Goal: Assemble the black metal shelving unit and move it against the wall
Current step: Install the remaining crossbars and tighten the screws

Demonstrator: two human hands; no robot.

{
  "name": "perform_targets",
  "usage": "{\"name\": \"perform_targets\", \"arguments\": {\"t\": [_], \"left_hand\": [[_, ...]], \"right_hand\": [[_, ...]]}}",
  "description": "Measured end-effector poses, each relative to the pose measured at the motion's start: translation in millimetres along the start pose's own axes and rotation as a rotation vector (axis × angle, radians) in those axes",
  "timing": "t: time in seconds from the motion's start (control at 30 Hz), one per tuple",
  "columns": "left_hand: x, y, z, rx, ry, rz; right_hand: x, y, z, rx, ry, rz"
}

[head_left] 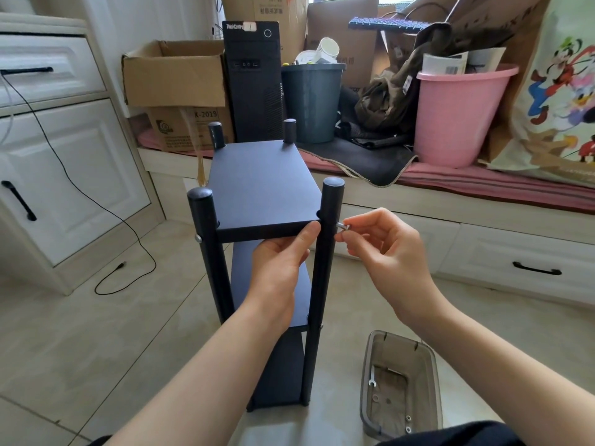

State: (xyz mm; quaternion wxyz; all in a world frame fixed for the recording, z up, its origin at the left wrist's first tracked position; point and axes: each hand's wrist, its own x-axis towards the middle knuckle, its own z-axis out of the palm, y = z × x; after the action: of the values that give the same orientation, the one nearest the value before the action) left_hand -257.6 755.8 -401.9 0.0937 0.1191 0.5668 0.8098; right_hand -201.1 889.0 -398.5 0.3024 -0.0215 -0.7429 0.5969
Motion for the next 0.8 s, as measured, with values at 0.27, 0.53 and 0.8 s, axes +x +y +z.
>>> {"name": "perform_targets", "arguments": {"t": [0.27,0.53,0.8], "left_hand": [[-0.8,1.0,0.2,-0.005,-0.007,0.005],[0.8,-0.6,-0.1,-0.019,-0.010,0.000],[1.1,-1.3,-1.2,-0.036,-0.005,-0.016]], "right_hand": [[0.9,-0.3,0.2,0.100,0.010,0.116],[-0.7,-2.2,0.8,0.075,0.010,0.048],[0.5,-0.5,3.1,0.103,0.012,0.095]]}}
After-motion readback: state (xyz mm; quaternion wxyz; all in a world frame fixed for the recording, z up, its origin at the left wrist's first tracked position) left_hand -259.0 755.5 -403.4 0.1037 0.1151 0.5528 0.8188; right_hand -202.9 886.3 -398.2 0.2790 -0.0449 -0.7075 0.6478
